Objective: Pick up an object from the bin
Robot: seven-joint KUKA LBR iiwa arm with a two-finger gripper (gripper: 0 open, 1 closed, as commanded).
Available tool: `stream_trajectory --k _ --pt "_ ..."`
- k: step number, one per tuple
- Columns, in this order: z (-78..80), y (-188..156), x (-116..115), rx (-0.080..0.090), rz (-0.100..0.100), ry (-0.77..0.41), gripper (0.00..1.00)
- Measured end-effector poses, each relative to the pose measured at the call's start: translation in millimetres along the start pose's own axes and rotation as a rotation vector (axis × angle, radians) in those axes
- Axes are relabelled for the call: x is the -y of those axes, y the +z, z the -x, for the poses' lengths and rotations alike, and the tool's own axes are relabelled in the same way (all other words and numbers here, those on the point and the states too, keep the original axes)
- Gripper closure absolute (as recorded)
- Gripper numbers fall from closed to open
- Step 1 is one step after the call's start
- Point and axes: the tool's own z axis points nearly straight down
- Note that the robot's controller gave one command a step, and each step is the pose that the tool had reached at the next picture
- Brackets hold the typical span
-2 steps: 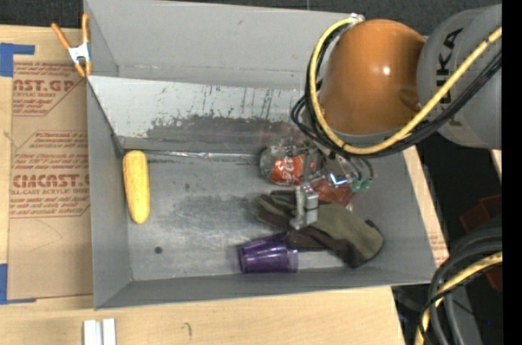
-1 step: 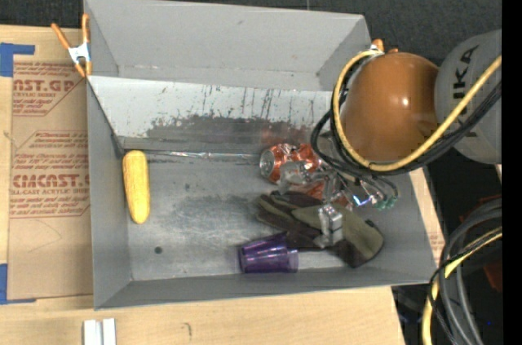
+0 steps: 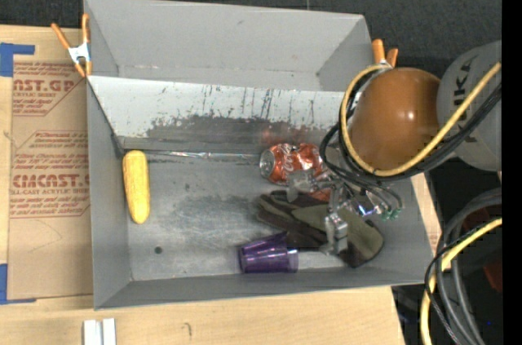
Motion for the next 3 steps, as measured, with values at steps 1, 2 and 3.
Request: stream_trajectory --k 1,2,3 --pt "2.8 32.7 6.0 0.001 0.000 0.049 0.00" --pt "-26.0 65.8 11.0 0.001 0.002 -0.012 1.00" --pt "-26.0 65.8 11.0 0.001 0.002 -0.011 1.00"
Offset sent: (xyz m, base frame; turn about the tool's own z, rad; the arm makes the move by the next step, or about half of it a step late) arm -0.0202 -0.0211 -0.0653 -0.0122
